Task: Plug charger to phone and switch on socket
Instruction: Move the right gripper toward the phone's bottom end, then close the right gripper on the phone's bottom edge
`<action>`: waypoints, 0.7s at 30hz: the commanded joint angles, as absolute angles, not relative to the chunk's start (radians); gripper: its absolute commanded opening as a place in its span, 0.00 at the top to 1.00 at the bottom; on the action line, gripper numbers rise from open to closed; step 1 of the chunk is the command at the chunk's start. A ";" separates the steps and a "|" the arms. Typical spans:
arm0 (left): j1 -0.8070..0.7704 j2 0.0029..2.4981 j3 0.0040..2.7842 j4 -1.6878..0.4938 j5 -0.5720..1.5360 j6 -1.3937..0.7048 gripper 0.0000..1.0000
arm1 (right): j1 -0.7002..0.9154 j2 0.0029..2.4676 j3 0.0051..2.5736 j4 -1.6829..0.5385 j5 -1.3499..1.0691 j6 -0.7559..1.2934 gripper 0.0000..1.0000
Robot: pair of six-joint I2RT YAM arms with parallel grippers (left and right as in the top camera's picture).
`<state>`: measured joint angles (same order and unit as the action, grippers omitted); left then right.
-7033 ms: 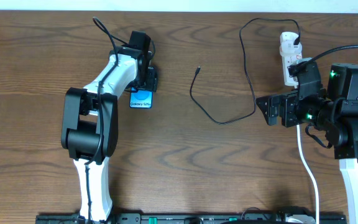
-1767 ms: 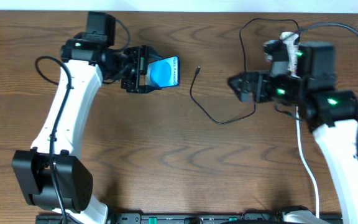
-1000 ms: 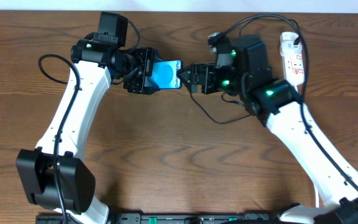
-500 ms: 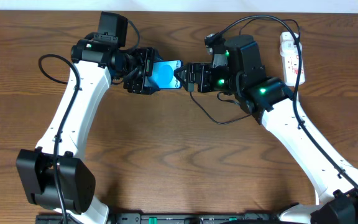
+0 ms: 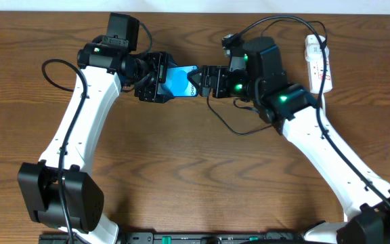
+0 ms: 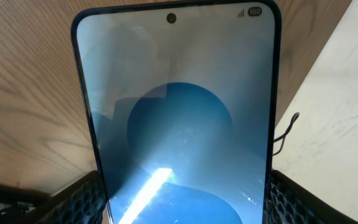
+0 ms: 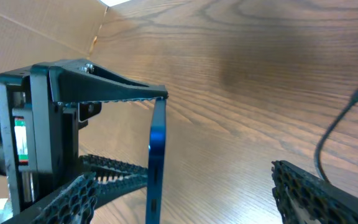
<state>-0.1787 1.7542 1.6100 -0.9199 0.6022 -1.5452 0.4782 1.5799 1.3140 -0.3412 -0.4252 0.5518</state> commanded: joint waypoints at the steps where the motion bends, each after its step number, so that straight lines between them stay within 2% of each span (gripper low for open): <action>1: -0.176 1.738 1.617 -0.923 0.608 -1.550 0.93 | 0.508 1.623 1.330 -0.322 -0.418 0.585 0.15; 16: -0.176 1.738 1.617 -0.994 0.532 -1.478 0.93 | 0.555 1.723 1.330 -0.235 -0.417 0.591 0.41; 21: -0.176 1.738 1.616 -0.994 0.478 -1.466 0.93 | 0.557 1.729 1.330 -0.224 -0.417 0.591 0.43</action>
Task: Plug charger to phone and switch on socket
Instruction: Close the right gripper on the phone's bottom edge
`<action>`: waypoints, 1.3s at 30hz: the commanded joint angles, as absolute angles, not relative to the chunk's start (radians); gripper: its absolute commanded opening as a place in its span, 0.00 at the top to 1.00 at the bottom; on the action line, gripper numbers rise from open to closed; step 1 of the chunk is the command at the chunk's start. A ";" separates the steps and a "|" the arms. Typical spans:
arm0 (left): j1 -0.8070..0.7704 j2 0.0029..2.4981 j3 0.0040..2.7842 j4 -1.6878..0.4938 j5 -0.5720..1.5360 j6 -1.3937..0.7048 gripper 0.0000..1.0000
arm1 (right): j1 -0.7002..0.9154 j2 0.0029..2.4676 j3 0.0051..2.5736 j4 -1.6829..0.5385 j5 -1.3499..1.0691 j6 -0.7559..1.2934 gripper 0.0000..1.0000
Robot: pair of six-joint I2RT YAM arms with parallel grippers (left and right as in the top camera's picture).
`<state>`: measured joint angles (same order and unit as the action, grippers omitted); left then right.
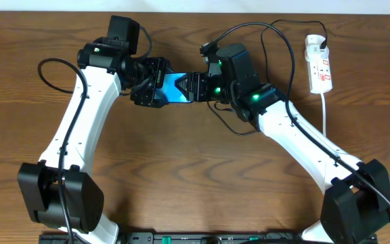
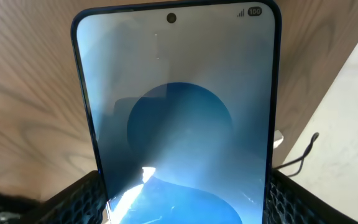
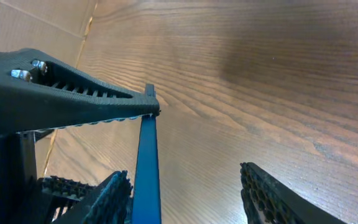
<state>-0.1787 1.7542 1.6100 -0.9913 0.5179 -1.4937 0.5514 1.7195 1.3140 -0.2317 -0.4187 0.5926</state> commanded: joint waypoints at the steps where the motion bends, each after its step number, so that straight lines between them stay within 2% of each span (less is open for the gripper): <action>1: -0.176 1.738 1.616 -0.994 0.473 -1.464 0.93 | 0.558 1.729 1.330 -0.221 -0.417 0.591 0.44; 5: -0.176 1.738 1.616 -0.993 0.452 -1.436 0.93 | 0.559 1.733 1.330 -0.214 -0.417 0.601 0.47; 9: -0.176 1.738 1.616 -0.991 0.451 -1.433 0.93 | 0.573 1.751 1.330 -0.200 -0.418 0.636 0.56; 17: -0.176 1.738 1.616 -0.982 0.450 -1.433 0.93 | 0.588 1.761 1.330 -0.175 -0.429 0.651 0.61; 30: -0.176 1.738 1.616 -0.982 0.413 -1.434 0.92 | 0.590 1.761 1.330 -0.156 -0.432 0.658 0.78; 39: -0.176 1.738 1.616 -0.982 0.406 -1.434 0.93 | 0.591 1.761 1.330 -0.157 -0.439 0.658 0.81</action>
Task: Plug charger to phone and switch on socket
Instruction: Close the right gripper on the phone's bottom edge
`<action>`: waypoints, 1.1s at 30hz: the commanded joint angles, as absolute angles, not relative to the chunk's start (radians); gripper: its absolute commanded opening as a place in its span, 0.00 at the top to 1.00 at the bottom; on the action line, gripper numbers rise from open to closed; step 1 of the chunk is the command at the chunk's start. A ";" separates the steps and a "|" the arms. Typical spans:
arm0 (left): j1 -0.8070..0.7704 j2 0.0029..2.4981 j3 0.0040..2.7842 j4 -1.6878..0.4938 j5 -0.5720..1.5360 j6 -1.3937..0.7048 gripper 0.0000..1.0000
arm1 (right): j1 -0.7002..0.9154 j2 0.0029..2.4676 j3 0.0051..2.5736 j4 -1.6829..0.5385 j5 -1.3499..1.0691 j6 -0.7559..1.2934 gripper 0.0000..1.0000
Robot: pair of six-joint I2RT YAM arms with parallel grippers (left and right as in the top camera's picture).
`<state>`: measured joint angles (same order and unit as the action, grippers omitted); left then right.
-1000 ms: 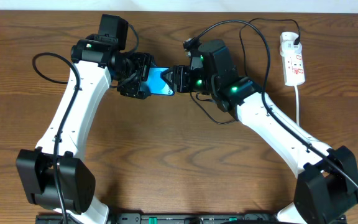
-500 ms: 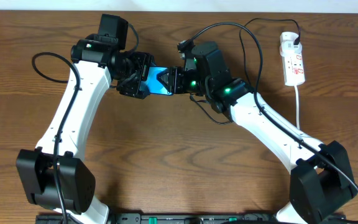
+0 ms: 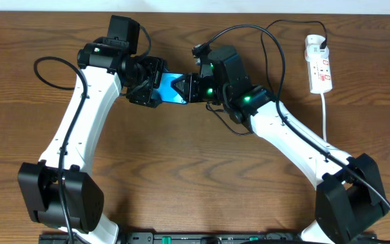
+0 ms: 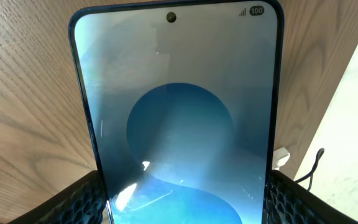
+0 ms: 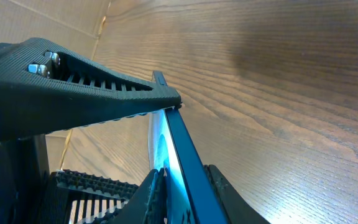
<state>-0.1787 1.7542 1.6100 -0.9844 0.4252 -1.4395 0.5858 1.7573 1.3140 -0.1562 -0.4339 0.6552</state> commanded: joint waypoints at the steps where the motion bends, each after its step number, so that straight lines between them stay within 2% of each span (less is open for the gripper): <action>1: -0.176 1.738 1.616 -0.981 0.406 -1.434 0.93 | 0.591 1.761 1.330 -0.157 -0.440 0.658 0.81; 14: -0.176 1.738 1.616 -0.960 0.407 -1.460 0.93 | 0.591 1.761 1.330 -0.157 -0.445 0.658 0.82; 27: -0.176 1.738 1.616 -0.960 0.407 -1.460 0.93 | 0.591 1.761 1.330 -0.157 -0.444 0.658 0.98; 33: -0.176 1.738 1.616 -0.960 0.406 -1.460 0.93 | 0.590 1.761 1.330 -0.154 -0.440 0.658 0.99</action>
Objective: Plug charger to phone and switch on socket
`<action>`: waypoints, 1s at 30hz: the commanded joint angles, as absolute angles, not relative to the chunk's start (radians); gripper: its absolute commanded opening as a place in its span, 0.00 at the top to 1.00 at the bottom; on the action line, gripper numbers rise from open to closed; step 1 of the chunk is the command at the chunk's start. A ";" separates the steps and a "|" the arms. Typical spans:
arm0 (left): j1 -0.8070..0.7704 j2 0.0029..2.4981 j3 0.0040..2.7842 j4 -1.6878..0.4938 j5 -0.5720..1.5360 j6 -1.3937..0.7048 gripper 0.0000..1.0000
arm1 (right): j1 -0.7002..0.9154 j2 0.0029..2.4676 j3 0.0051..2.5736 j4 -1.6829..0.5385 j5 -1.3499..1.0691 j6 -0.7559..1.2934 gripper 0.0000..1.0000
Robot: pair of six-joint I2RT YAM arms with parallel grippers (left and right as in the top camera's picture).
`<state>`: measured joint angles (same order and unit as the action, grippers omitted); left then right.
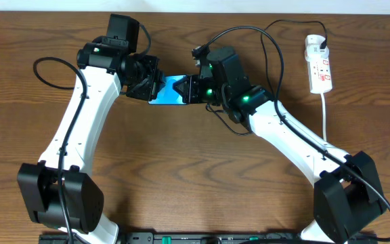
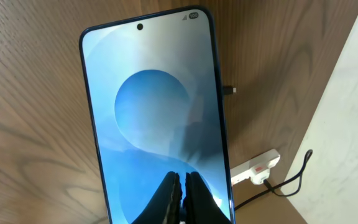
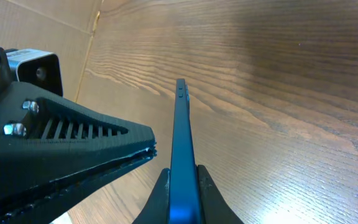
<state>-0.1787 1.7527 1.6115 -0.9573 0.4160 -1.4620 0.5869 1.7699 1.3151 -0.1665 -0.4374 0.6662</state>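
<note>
The blue-screened phone (image 1: 171, 90) hangs above the table between the two arms. My right gripper (image 1: 187, 91) is shut on its near end, one finger on each face; in the right wrist view the phone (image 3: 182, 124) runs edge-on away from the right gripper (image 3: 183, 174). My left gripper (image 1: 156, 83) is off the phone, its fingers shut together beside the screen. In the left wrist view the left gripper (image 2: 183, 175) sits in front of the lit phone (image 2: 154, 112). The charger's plug tip (image 2: 229, 90) shows beyond the phone.
A white power strip (image 1: 318, 64) with red switches lies at the table's back right, a black lead plugged into its top; it also shows in the left wrist view as the power strip (image 2: 257, 169). Black cables loop around the right arm. The wooden table (image 1: 181, 176) lies below.
My left gripper has let go of the phone's edges, drawn back from it and shut on nothing. The right gripper now holds the phone alone, pinching its faces.
My left gripper held the phone by its side edges while the right gripper stood open a little way off its end. Then the open right fingers straddled the phone, then stood close on its faces. Now the phone has passed from left to right.
</note>
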 commanded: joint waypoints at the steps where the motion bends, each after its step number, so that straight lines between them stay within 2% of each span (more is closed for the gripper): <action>1: -0.176 1.738 1.616 -0.960 0.406 -1.460 0.93 | 0.590 1.761 1.330 -0.152 -0.438 0.657 0.99; 20: -0.173 1.738 1.616 -0.960 0.405 -1.417 0.93 | 0.464 1.761 1.330 -0.153 -0.520 0.657 0.99; 24: -0.165 1.738 1.616 -0.959 0.374 -1.320 0.92 | 0.448 1.760 1.330 -0.152 -0.548 0.658 0.99; 26: -0.159 1.738 1.616 -0.959 0.363 -1.252 0.83 | 0.434 1.760 1.330 -0.152 -0.570 0.662 0.99; 29: -0.140 1.738 1.616 -0.953 0.353 -1.105 0.55 | 0.401 1.758 1.330 -0.151 -0.616 0.682 0.99; 30: -0.136 1.738 1.616 -0.952 0.353 -1.054 0.43 | 0.391 1.758 1.330 -0.149 -0.633 0.684 0.99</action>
